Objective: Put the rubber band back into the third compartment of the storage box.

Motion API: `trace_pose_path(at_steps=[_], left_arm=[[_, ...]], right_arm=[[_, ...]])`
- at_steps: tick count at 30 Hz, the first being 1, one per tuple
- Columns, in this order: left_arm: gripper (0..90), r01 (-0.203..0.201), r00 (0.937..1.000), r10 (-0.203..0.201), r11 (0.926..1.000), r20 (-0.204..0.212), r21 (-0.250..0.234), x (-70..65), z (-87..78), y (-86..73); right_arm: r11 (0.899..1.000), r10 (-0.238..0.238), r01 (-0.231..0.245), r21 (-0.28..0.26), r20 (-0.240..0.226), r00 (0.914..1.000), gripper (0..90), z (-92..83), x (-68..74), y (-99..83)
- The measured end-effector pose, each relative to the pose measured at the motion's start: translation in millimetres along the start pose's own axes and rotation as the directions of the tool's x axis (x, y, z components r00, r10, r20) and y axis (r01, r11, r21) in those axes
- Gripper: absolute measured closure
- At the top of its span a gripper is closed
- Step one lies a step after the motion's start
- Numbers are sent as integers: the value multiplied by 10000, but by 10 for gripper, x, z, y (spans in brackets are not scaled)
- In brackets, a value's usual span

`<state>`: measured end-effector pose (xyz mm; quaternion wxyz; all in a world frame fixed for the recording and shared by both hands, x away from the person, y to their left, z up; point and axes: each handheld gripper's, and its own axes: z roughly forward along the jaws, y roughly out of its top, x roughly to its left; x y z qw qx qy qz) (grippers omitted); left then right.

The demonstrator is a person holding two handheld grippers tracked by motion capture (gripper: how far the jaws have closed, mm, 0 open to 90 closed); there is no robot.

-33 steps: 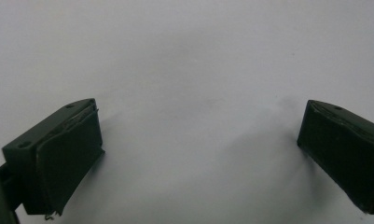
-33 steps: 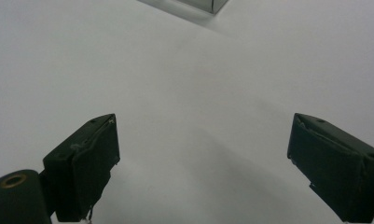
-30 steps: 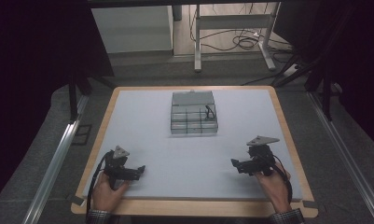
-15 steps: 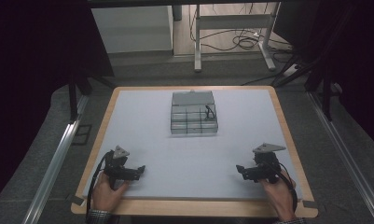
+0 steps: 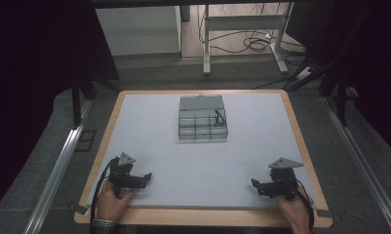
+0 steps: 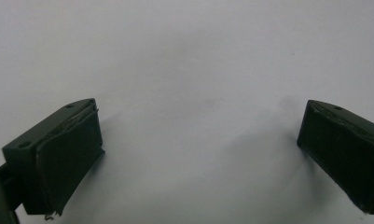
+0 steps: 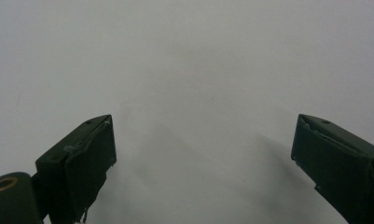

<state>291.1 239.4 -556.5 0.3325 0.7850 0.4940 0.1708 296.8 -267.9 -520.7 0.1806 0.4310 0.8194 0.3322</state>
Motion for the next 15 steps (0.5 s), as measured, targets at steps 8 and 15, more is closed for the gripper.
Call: trace_pose_path(at_steps=[8, 15], left_arm=[[0, -8, 10000, 8, 10000, 1, 6, 0, -1, 0], [0, -4, 10000, 4, 10000, -5, -5, -3, 0, 0]], right_arm=[[9984, -254, 270, -506, 319, 9992, 57, 31, 29, -166], [9964, -151, 185, -825, 405, 9991, 57, 29, 39, -216]])
